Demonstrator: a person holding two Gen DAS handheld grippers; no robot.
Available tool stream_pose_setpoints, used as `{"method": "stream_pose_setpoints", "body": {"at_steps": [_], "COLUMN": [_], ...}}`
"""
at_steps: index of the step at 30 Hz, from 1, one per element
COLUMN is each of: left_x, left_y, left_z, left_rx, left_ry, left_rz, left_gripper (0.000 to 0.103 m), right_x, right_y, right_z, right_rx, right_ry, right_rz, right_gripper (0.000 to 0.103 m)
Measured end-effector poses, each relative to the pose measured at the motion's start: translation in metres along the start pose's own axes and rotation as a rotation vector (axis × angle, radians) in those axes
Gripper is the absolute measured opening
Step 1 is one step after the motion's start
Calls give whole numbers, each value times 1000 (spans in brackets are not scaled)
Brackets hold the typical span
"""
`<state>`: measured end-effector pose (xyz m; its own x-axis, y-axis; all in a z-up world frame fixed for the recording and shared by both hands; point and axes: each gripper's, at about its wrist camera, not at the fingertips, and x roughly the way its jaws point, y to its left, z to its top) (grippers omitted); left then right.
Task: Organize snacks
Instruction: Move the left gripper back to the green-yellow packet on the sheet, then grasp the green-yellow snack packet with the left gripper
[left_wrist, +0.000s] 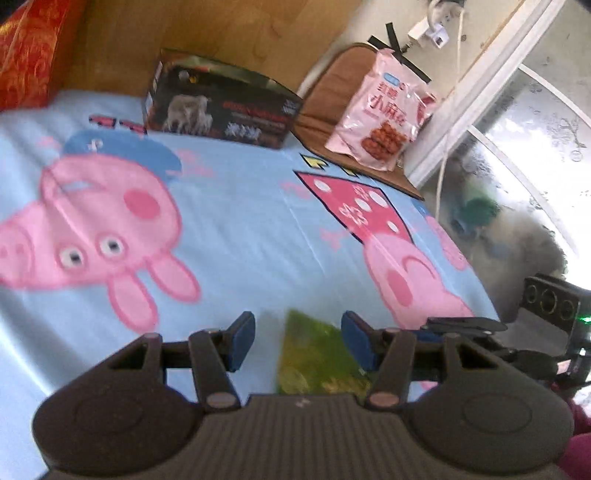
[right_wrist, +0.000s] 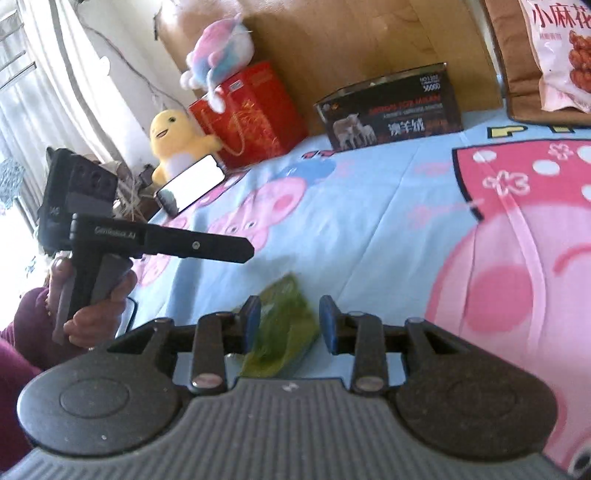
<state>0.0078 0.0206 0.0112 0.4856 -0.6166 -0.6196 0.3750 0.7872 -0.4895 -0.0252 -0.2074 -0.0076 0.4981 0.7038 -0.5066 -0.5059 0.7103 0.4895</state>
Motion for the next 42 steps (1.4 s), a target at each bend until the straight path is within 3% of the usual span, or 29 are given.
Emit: {"method": "stream_pose_setpoints", "body": {"at_steps": [5,7,8,11,14,15,18,22,24,25,31,34,37,42], "left_x": [3,1,0,0,-2,-3,-1,-1,0,1,8,12,12,11], "left_y": [-7,-8,-9,-6,-5,-3,9,2,-4,-7,-23,-23,-21,-18], "left_z": [-19,-25,-26,-25,-23,-22,-23,-22,-18,-15,3,5,5,6], "left_rx": [-24,-21,-29,-69,-74,-80,-135,-99,-73,-59,24,35,36,33], "left_ry": [27,14,11,9,-17,-22,-18,-23,-25,-26,-74,-76,-79,-78], "left_rz": [-36,-38,-42,-62,-15,1,-24,5,40,69,259,294,304,311], "left_gripper": [53,53,53,51,33,25,25,25,26,27,29,31,32,35], "right_x": [6,7,9,16,21,23,23,18,16,15,18,20,23,32], "right_y": [16,21,23,21,23,26,27,22,22,23,24,28,36,49], "right_z": [-12,-15,-16,-13,-12,-12,-13,-13,-14,-14,-13,-12,-13,-14], "right_rx": [6,-4,-6,7,-3,-14,-23,-10,-16,-26,-36,-46,-96,-189], "right_ry": [25,17,17,1,-8,-11,-18,-28,-35,-41,-52,-57,-60,-47], "right_rz": [9,-1,-13,-55,-74,-84,-84,-78,-73,-70,-93,-116,-152,-204], "right_gripper": [43,31,13,8,8,9,12,20,40,42,43,43,51,51]}}
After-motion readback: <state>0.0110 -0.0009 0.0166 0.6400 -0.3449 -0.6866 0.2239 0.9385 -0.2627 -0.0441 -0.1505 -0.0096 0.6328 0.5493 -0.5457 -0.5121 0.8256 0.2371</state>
